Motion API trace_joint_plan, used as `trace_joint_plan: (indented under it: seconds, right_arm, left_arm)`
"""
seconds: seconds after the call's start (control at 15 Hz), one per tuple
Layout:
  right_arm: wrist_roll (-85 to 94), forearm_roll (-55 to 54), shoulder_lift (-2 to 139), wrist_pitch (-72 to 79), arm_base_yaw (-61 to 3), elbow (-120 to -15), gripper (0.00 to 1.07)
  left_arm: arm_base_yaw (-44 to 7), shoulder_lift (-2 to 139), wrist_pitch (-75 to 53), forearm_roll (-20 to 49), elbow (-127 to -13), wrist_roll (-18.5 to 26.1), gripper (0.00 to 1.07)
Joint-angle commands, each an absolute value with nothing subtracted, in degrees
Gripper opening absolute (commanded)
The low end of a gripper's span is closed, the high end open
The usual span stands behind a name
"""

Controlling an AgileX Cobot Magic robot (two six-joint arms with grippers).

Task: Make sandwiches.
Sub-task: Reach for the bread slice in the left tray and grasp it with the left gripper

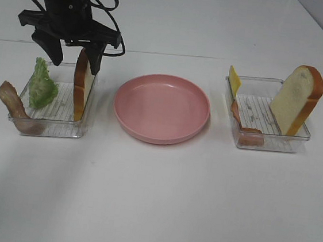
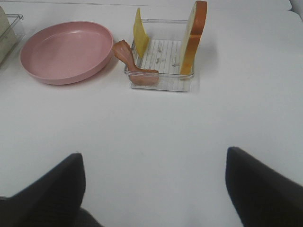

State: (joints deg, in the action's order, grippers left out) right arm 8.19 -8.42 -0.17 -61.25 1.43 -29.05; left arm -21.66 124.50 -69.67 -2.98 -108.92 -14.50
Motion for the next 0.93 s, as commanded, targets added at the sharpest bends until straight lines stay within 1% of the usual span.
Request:
trace_joint_plan:
  seconds: [0.07,0.2,0.33,0.4,0.47,0.53,0.67,0.73,0.93]
  right_arm:
    - [7.85,-8.71,-0.97,-60.79,1.78,-28.93,0.78]
    - [7.85,-8.71,-0.97,-60.79,1.78,-28.93,0.78]
    - [7.85,-8.71,-0.97,-60.79,1.78,-28.93,0.78]
    - [7.85,-8.71,-0.97,-60.79,1.78,-28.93,0.78]
    - [7.85,-8.71,-0.97,-60.79,1.78,-28.93,0.78]
    - [7.85,-8.71,-0.97,-60.79,1.78,-28.93,0.78]
    - [7.85,-8.71,-0.97,-60.79,1.78,-28.93,0.78]
    - [7.85,-8.71,-0.97,-60.79,1.78,-28.93,0.78]
    - [7.85,-8.71,-0.97,-60.79,1.78,-28.93,0.78]
  left_arm:
    - [-21.83,125.76,-67.04,-3.50,-109.21,-15.13,0.69]
    - [-21.77,126.68,-66.35,-3.67,-109.21,-15.13,0.69]
    - [-21.77,127.71,-65.78,-5.73,-109.26,-15.13,0.69]
    - [-21.77,127.71,-65.03,-5.84,-109.43,-15.41,0.68]
    - [-21.77,127.71,-65.03,-5.84,-110.07,-15.99,0.60]
    - [-21.77,127.71,-64.97,-5.84,-110.52,-15.99,0.58]
    - [-21.77,127.71,-64.63,-6.13,-110.70,-15.93,0.30]
    - [-21.77,127.71,-63.88,-6.82,-110.70,-15.93,0.14]
    - [-21.77,127.71,-63.94,-6.82,-110.70,-15.93,0.13]
